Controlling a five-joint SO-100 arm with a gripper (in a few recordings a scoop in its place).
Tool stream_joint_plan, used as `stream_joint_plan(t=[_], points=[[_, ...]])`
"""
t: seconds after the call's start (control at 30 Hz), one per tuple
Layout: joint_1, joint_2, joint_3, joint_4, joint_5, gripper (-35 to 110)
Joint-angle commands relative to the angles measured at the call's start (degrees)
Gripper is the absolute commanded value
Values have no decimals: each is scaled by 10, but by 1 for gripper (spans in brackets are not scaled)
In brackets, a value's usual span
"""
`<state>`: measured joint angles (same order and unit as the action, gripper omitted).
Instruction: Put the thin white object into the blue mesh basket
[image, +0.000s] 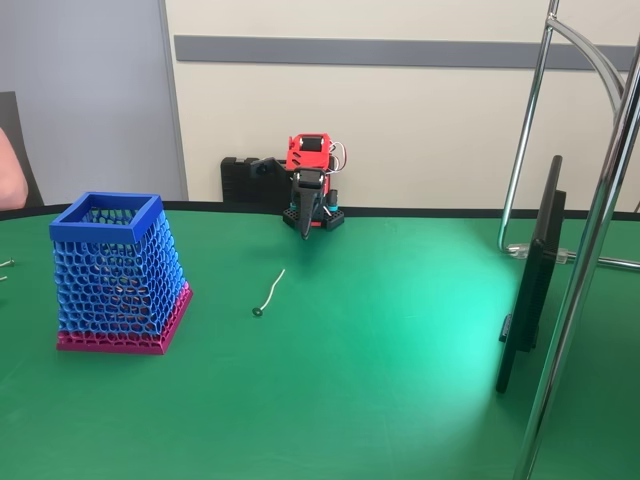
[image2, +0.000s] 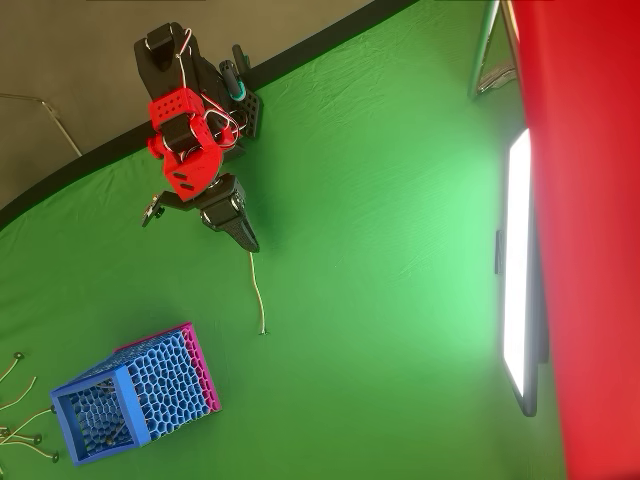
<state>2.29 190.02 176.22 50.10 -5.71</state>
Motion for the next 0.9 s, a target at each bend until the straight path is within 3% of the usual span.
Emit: stream_joint_plan(t=[0.0, 0.27, 0.87], points=[[-2, -9, -1, -6, -4, 1], [9, -51, -15, -49, 0, 1], [94, -336, -276, -111, -34, 1]])
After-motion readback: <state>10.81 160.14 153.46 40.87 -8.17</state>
